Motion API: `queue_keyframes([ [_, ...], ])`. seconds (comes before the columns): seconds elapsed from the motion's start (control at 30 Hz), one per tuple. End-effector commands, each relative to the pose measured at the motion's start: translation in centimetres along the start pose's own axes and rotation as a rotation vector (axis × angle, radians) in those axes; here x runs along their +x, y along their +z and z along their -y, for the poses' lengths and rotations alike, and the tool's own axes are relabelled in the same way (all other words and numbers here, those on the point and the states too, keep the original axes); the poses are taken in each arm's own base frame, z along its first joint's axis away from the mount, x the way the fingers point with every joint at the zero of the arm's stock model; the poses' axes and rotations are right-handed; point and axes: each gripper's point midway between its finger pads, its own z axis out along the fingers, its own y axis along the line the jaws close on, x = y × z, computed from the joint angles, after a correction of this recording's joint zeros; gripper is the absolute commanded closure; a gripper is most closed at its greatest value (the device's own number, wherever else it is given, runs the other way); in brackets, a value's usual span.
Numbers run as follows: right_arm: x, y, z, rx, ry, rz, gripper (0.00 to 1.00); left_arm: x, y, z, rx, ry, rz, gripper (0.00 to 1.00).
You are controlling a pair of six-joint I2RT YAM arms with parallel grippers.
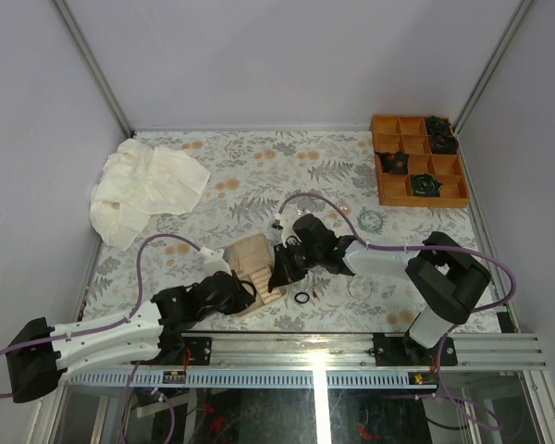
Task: Organize the mixed jewelry
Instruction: Place the jewelry in the jewelry box.
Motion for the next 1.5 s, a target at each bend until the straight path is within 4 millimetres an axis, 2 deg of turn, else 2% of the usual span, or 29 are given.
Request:
queue_keyframes([
  [0.0,-2.4,-1.5,-2.2,-0.011,-0.105,0.062,0.84,-1.0,-0.3,1.0,0.013,0.001,0.038,1.0],
  [0.27,-3.0,-2.0,-1.9,0.014,-0.178,0.057,0.85,-1.3,-0.7,1.2,0.013,0.01,0.044,1.0],
  [0.47,-3.3,-2.3,-1.0,0.038,-0.189,0.049,0.84,-1.4,-1.0,1.1,0.003,0.022,0.044,1.0],
  [0.63,-3.8,-2.5,0.0,0.116,-0.179,0.076,0.63,-1.8,-1.3,1.3,0.0,0.026,0.055,1.0],
  [0.83,-3.2,-1.4,0.8,0.279,-0.193,0.074,0.62,-2.5,-2.5,1.7,0.013,0.013,0.072,1.0],
  [0.97,-2.9,-0.8,0.7,0.353,-0.214,0.076,0.61,-3.3,-3.6,2.0,0.023,0.007,0.098,1.0],
  [1.1,-2.8,-0.1,0.3,0.383,-0.246,0.068,0.52,-3.6,-4.1,2.1,0.033,0.002,0.106,1.0],
  [1.23,-2.1,1.2,0.8,0.415,-0.271,0.034,0.43,-3.7,-4.5,2.0,0.041,-0.005,0.113,1.0],
  [1.47,-2.1,2.2,0.8,0.484,-0.321,0.018,0.41,-4.4,-5.5,1.8,0.039,-0.01,0.135,1.0],
])
